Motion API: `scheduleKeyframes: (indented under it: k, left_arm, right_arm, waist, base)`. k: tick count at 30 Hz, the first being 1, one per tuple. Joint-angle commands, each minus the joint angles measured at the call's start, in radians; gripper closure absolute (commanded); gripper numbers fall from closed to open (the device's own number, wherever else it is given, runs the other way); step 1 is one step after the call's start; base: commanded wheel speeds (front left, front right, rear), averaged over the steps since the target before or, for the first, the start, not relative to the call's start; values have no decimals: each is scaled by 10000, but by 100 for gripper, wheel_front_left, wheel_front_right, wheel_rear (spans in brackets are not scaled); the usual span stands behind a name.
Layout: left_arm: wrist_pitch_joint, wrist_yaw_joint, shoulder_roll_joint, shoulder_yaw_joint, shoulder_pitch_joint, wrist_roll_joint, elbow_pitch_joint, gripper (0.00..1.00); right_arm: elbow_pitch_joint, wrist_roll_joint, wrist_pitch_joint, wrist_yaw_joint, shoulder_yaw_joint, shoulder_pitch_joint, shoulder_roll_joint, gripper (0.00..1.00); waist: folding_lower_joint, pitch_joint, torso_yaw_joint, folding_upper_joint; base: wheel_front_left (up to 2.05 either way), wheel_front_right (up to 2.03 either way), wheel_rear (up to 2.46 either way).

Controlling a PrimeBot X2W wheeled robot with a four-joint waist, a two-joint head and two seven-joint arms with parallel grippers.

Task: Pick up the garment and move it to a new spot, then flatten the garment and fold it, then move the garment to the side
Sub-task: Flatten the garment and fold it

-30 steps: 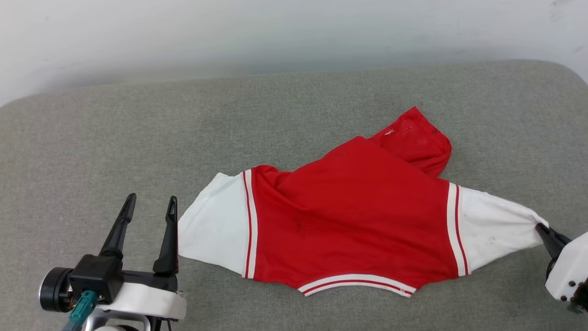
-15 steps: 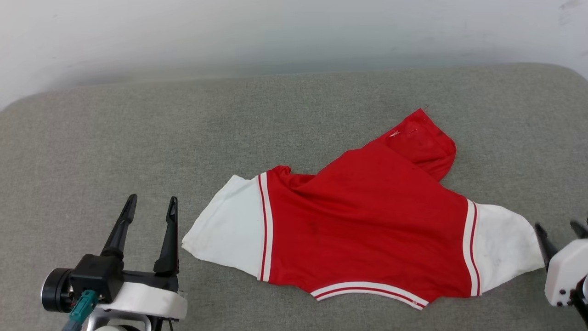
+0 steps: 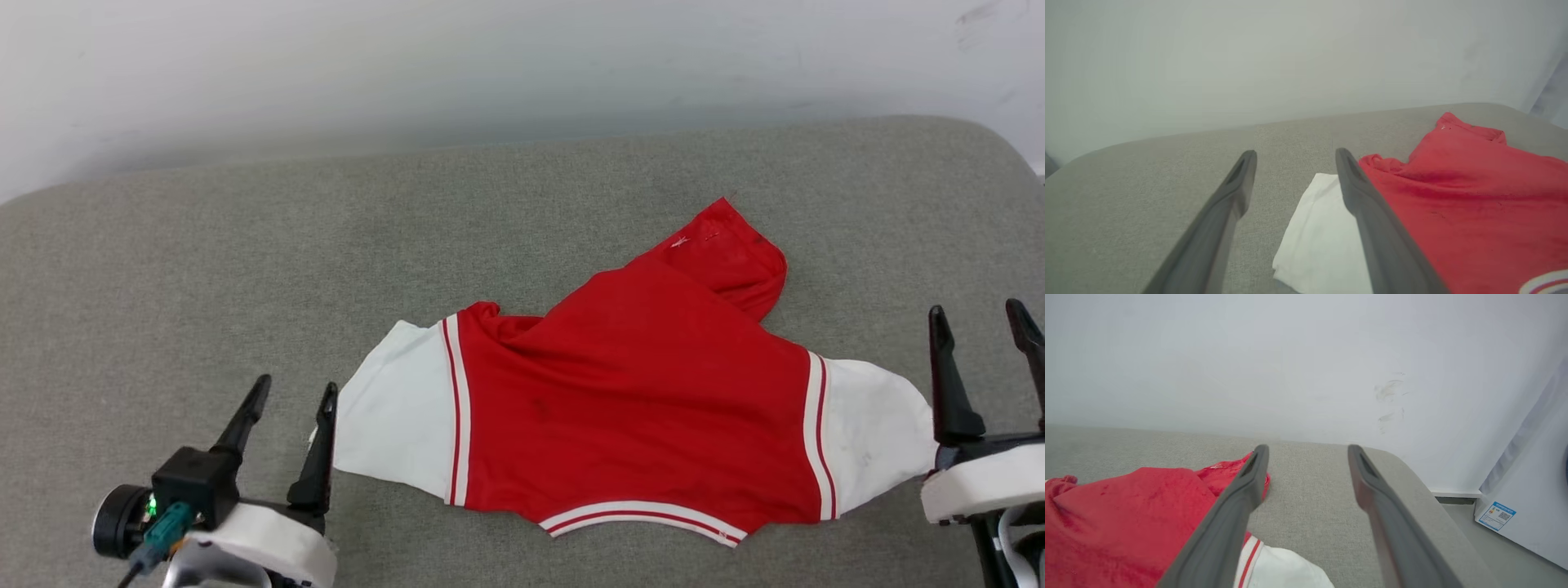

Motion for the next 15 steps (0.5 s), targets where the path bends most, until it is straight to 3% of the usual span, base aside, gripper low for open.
scheduleKeyframes:
  k: [1,10,15]
  left_arm:
    - [209,-29,158,-153,-204,-86,-9,0]
    - [5671,-79,2214,-1201,-1220,-2519,-630,0]
    - [7477,61,2883,-1214,-1180,-2783,-1000,0]
  right_arm:
    - [-168,-27,-103,-7,-15,190,154,0]
    - [-1715,-308,-340,-7,-238,717,1121,0]
    - [-2038,-276,-394,-7,-221,503,1326,0]
  waist:
    - [0,100,-56,-1]
    - [0,1084,-435,-1]
    - [0,1606,-701,-1]
  base:
    - [0,0,0]
    - [0,0,0]
    - [0,0,0]
